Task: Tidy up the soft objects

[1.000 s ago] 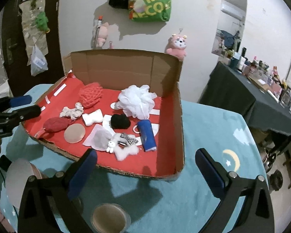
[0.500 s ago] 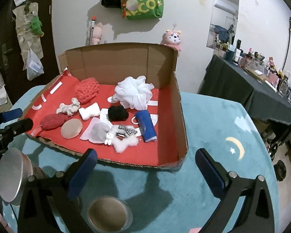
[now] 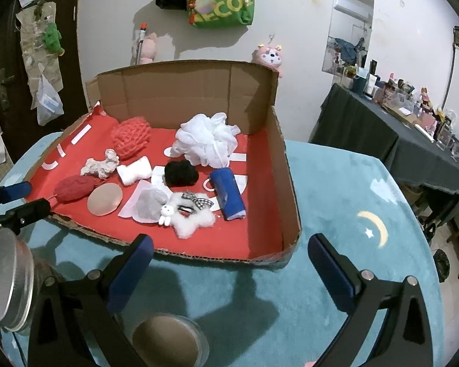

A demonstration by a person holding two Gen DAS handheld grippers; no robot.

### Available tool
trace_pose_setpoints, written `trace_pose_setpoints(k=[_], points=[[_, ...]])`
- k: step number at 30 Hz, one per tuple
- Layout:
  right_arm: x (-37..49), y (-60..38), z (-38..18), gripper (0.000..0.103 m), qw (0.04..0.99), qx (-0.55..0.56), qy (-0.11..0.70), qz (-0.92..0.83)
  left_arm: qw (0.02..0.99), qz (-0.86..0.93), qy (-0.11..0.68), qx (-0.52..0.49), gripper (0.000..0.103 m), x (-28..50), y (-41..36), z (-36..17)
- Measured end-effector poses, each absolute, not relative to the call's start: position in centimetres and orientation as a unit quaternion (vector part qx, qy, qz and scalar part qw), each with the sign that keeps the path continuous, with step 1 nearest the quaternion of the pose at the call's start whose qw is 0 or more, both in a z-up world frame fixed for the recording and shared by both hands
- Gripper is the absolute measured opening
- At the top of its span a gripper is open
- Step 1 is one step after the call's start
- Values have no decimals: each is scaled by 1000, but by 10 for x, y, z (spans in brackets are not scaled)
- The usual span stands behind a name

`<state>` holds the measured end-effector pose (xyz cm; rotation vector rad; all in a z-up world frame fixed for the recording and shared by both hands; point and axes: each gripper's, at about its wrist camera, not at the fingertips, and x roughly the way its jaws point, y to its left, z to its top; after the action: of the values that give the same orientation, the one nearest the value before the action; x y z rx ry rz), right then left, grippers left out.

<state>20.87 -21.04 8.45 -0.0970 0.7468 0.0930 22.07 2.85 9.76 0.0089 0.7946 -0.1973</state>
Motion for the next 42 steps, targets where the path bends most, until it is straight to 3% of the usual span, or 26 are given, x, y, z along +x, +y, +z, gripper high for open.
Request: trace_pose_setpoints(k=[29, 33, 42], points=[[217, -200, 80, 103, 941, -59, 332, 40, 927, -78, 367, 16, 75, 230, 34, 96], [217, -200, 79, 103, 941, -59, 331, 38, 928, -75, 364, 14, 81, 227, 33, 94], [217, -198, 78, 103, 942, -62, 329, 35, 930, -67, 362, 3, 81, 226, 37, 91]])
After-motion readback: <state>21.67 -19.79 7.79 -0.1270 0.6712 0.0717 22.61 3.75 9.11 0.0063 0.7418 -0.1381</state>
